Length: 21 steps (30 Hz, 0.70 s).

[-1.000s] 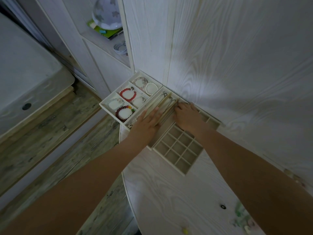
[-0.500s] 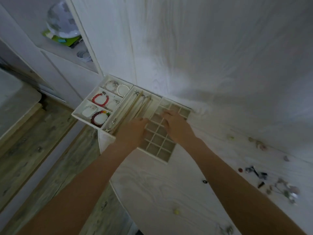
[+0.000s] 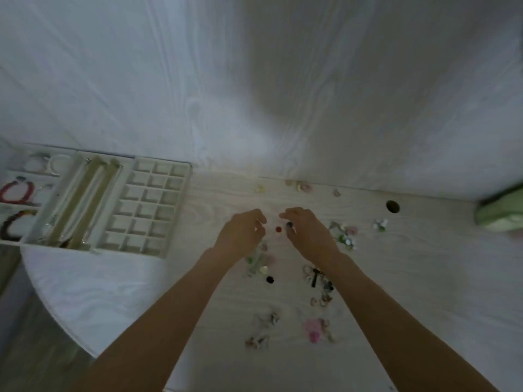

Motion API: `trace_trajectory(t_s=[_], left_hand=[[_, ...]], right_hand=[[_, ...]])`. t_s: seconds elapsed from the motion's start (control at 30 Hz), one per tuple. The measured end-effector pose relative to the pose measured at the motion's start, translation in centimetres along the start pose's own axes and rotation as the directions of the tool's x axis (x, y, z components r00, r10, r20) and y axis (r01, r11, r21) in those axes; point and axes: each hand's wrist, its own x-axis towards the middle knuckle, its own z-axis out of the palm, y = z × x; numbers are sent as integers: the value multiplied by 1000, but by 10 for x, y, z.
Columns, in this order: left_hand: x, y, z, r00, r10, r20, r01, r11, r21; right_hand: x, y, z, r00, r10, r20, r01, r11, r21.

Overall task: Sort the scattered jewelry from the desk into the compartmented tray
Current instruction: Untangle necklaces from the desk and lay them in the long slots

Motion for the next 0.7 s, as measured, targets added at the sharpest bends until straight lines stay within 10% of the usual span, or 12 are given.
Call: trace_trajectory(t_s=[0.7], left_hand=[[13,78,127,989,111,-98,-59,903,425]], right_hand=[[-28,130,7,998,-34,50,37,997,-64]])
